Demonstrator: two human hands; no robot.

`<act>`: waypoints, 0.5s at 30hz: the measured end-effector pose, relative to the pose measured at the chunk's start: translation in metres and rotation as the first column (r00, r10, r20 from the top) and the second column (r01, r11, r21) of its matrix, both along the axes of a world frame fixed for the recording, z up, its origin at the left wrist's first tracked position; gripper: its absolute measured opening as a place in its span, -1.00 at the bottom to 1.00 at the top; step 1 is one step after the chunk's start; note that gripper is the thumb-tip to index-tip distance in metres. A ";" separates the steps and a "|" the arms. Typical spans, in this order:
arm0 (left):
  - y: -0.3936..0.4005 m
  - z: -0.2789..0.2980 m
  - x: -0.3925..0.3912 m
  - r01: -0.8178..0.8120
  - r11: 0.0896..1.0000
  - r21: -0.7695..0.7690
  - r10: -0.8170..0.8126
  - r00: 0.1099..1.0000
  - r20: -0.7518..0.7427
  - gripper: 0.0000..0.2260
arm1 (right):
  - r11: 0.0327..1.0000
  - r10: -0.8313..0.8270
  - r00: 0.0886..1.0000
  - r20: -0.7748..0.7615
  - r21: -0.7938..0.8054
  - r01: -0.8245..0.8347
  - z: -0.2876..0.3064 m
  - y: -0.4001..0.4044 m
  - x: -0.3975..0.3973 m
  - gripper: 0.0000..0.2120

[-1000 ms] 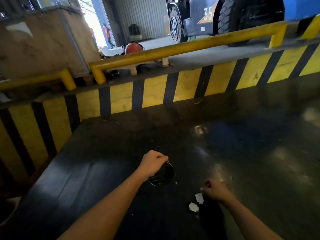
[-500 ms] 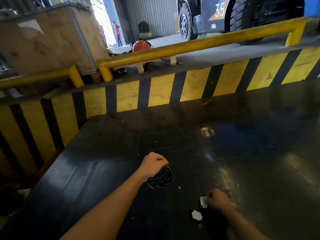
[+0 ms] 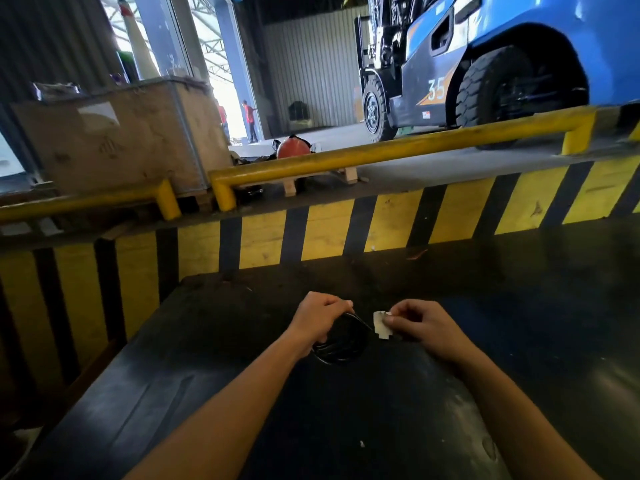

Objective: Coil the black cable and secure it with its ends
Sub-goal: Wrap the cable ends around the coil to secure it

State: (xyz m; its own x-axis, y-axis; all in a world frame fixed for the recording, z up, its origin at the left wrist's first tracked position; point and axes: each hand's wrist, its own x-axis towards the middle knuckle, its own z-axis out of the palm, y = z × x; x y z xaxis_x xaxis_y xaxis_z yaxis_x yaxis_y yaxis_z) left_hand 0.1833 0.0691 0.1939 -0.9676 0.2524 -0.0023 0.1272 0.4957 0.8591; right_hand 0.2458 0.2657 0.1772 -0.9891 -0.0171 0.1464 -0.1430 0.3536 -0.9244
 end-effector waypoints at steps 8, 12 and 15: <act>0.015 0.028 0.003 0.095 0.994 0.051 -0.089 0.991 -0.104 -0.86 | 0.995 0.020 0.997 -0.073 -0.098 -0.027 0.035 -0.004 -0.016 -0.90; 0.014 0.037 0.004 0.119 0.986 0.116 -0.114 0.992 -0.051 -0.86 | 0.985 -0.064 0.990 -0.128 -0.165 0.042 0.048 -0.006 -0.024 -0.97; 0.011 0.042 0.003 0.149 0.971 0.190 -0.144 0.989 -0.035 -0.84 | 0.979 -0.029 0.992 -0.120 -0.203 0.004 0.056 -0.010 -0.026 -0.96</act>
State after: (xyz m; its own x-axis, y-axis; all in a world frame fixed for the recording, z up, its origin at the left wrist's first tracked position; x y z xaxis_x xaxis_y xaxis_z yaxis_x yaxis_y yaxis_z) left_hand 0.1866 0.0800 0.2363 -0.9194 0.3852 0.0795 0.2051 0.2970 0.9326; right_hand 0.2202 0.2561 0.2328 -0.9636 0.0414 0.2643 -0.2543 0.1650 -0.9529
